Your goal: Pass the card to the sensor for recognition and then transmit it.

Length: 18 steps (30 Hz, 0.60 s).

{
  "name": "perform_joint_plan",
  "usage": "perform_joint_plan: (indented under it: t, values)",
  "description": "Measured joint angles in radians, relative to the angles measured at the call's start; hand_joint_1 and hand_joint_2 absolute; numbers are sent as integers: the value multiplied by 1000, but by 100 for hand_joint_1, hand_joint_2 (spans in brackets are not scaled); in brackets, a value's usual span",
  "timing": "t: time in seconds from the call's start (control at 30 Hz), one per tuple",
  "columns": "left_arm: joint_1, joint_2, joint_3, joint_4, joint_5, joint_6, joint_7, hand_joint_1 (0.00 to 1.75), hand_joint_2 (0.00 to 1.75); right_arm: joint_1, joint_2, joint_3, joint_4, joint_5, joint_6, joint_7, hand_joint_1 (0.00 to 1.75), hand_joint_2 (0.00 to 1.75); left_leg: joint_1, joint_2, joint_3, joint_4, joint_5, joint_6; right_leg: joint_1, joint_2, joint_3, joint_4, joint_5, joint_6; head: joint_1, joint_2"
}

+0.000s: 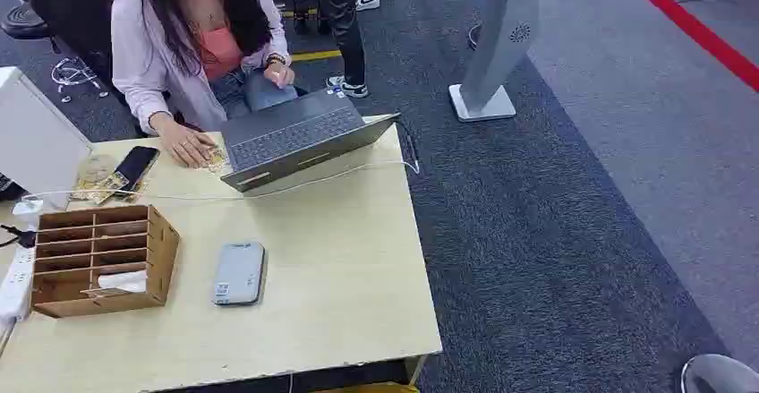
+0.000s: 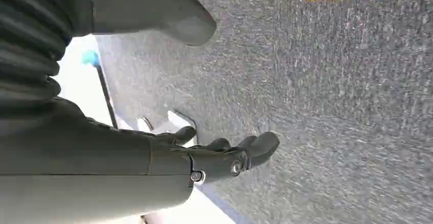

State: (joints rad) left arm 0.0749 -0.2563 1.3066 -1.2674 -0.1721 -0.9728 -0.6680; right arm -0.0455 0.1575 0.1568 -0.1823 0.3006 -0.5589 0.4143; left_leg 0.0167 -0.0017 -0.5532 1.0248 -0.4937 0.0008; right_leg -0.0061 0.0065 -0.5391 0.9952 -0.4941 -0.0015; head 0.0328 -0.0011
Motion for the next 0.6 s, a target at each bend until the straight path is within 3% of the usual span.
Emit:
perform_joint_plan:
  t: [0.13, 0.37, 0.6]
  values:
    - [1, -10, -45, -106, -2, 30, -3, 0, 175, -1, 0, 13, 1, 20, 11, -3, 0, 175, 0, 0, 0, 0, 0, 0, 0, 0, 0, 0, 1, 0, 0, 0]
    - [-13, 23, -185, -213, -6, 206, -4, 0, 175, -2, -1, 34, 2, 48, 36, -23, 0, 175, 0, 0, 1, 0, 1, 0, 0, 0, -1, 0, 1, -1, 0, 0]
    - [-89, 89, -344, -237, -47, 385, 27, 0, 175, -5, -2, 50, 6, 73, 56, -36, 0, 175, 0, 0, 0, 0, 4, -1, 0, 0, -1, 0, 3, -2, 0, 0]
